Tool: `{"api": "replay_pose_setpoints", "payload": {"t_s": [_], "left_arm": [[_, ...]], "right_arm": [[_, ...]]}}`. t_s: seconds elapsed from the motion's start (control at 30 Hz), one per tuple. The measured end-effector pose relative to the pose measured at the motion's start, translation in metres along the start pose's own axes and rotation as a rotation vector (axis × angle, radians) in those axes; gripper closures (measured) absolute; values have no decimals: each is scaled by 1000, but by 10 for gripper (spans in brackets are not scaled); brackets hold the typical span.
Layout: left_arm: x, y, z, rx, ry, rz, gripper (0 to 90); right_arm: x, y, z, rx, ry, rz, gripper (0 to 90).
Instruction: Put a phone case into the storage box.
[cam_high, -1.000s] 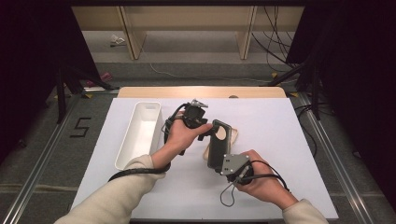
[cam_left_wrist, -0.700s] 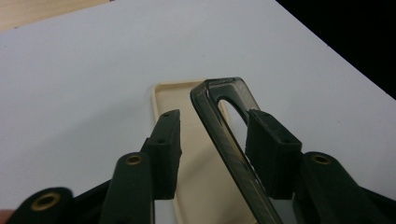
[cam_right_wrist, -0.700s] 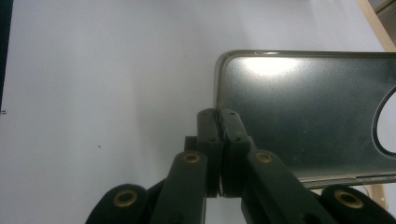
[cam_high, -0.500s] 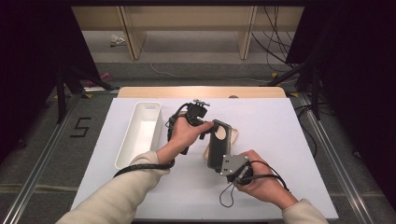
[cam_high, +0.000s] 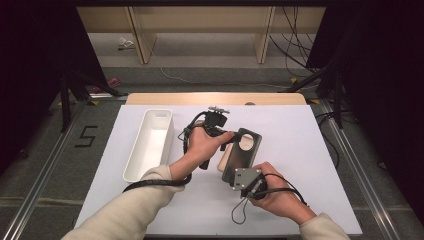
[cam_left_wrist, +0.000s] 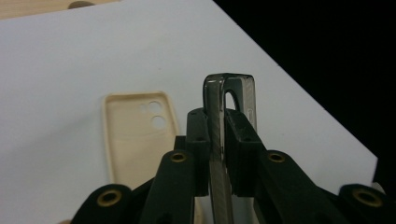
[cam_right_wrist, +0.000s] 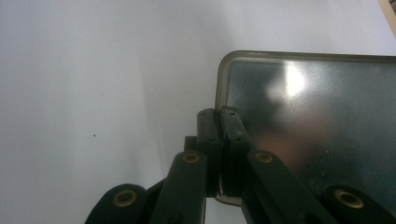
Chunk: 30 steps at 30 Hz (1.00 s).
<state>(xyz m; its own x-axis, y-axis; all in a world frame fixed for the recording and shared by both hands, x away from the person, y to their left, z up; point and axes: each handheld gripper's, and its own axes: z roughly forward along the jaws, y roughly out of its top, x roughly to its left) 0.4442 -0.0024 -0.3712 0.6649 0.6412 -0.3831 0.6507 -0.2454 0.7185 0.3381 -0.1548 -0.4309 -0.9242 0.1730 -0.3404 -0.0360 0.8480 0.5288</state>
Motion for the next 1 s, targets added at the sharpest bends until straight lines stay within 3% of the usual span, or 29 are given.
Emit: {"api": "replay_pose_setpoints", "payload": {"t_s": [0.17, 0.2, 0.3, 0.33, 0.43, 0.5, 0.57, 0.6, 0.7, 0.93, 1.0], "left_arm": [[-10, 2, -4, -28, -2, 69, 818], [-10, 2, -6, -34, 5, 97, 818], [-9, 0, -8, -44, 12, 122, 817], [-7, -2, -10, -58, 17, 143, 817], [-4, -4, -13, -73, 26, 164, 817], [0, -5, -17, -86, 28, 173, 817], [4, -7, -23, -106, 38, 193, 817], [4, -7, -23, -106, 38, 193, 817], [8, -10, -30, -130, 47, 210, 817], [18, -16, -46, -181, 62, 232, 817], [21, -18, -50, -194, 60, 239, 817]], "right_arm": [[-3, -2, -2, -6, -4, 15, 873], [-3, -3, -2, -22, -3, 31, 831], [-4, -3, -1, -28, -9, 57, 763], [-5, -5, -1, -34, -16, 100, 710], [-8, -6, -3, -72, -29, 159, 630], [-9, -7, -4, -87, -34, 172, 596], [-11, -9, -6, -129, -29, 244, 503], [-11, -9, -6, -129, -29, 244, 503], [-14, -12, -8, -185, -30, 315, 390], [-18, -15, -12, -258, -44, 382, 320], [-20, -18, -14, -286, -41, 423, 274]]}}
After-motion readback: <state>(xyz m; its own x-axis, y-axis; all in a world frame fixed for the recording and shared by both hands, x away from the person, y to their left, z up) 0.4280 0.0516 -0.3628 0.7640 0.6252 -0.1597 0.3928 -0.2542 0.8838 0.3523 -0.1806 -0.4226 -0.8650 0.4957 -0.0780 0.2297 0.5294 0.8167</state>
